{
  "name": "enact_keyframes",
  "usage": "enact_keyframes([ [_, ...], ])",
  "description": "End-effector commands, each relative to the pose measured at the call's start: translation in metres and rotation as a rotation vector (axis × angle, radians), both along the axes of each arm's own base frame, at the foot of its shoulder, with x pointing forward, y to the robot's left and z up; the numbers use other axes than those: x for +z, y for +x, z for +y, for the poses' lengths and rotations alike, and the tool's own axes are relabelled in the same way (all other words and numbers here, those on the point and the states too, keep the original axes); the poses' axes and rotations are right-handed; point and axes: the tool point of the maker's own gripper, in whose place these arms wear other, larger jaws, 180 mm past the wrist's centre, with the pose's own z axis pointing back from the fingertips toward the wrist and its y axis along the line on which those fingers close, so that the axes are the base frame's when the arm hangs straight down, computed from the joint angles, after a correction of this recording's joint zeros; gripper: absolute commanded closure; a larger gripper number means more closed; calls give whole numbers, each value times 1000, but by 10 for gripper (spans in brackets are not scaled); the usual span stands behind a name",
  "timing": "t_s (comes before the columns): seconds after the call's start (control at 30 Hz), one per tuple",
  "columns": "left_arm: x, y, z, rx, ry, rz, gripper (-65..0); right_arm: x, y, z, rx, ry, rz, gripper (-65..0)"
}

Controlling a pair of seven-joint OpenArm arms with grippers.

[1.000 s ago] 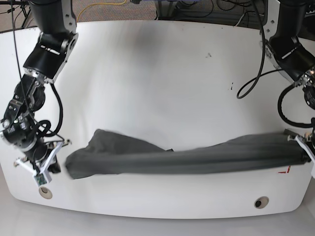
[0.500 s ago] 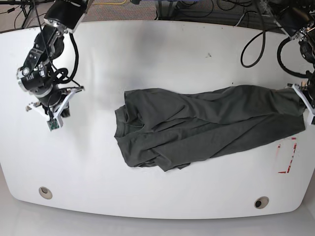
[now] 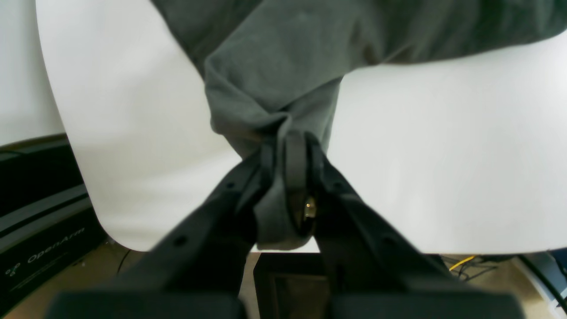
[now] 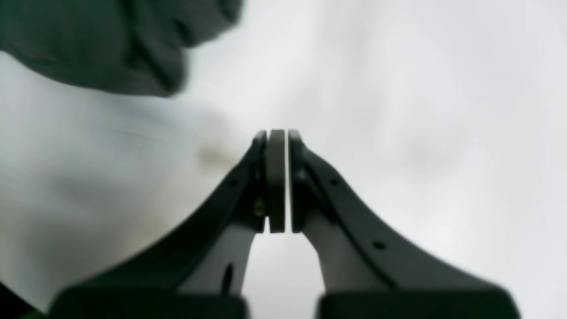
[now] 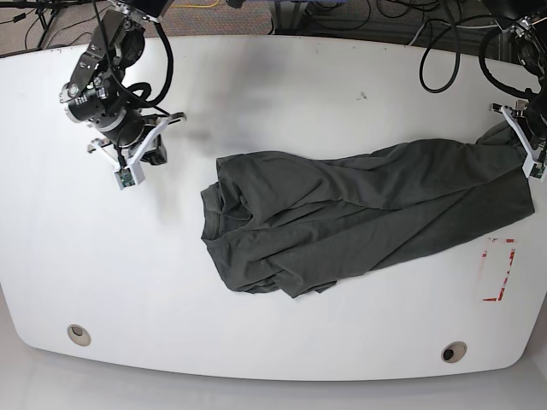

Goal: Fold the T-shirt properly
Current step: 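Release the shirt with the right gripper and move it to the collar, then grasp the collar with the right gripper and drag it toward the robot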

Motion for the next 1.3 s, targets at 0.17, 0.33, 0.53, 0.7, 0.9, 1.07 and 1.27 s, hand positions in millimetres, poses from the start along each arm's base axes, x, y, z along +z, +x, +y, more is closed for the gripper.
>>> enact_keyframes([
  [0.17, 11, 4, 5, -11, 27, -30, -3, 28, 26, 53, 85, 108, -118, -358],
  [0.33, 11, 4, 6, -10, 31, -29, -3, 29, 37, 81, 147, 166, -146, -488],
  [0.53, 11, 5, 6, -10, 30, -29, -3, 9, 53, 83, 146, 214, -103, -496],
  [0.7, 11, 5, 6, -10, 30, -29, -3, -5, 64, 70, 102, 248, -89, -496],
  [0.9, 11, 5, 6, -10, 30, -29, -3, -23, 64, 62, 63, 286, -60, -496],
  [1.07, 11, 5, 5, -12, 29, -28, -3, -37, 60, 69, 48, 324, -18, -496],
  [1.27, 10, 5, 5, -15, 28, -27, -3, -34, 64, 84, 36, 373, -46, -496],
])
